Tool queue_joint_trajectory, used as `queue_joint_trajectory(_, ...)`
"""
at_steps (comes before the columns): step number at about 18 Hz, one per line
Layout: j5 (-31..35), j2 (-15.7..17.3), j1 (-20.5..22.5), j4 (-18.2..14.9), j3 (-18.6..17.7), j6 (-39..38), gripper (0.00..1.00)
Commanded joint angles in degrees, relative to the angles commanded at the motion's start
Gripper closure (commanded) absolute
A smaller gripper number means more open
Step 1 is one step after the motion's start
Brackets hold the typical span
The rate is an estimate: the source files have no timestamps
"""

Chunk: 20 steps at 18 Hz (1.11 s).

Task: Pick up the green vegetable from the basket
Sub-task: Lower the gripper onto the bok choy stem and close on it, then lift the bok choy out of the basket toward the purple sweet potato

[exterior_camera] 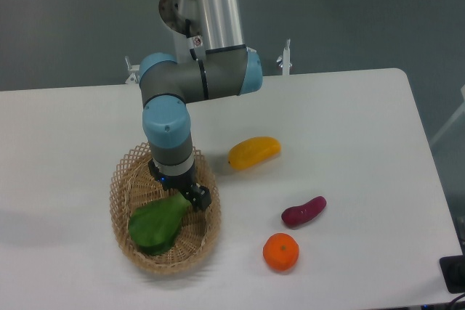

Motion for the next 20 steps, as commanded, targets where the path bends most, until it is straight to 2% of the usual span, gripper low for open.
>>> queue_joint_trajectory(2, 0.0, 0.1, 0.0, 0.0, 0.1, 0.1, 0.63)
queue_joint_trajectory(7, 0.0, 0.4, 0.0, 0.0, 0.2, 0.2, 0.72)
queue_joint_trajectory(15, -0.6, 2.8, 0.3, -0.3, 2.0, 0.3, 0.72)
queue_joint_trajectory(20, -1.4, 4.8, 2.1, -1.4, 6.5, 3.2, 0.72)
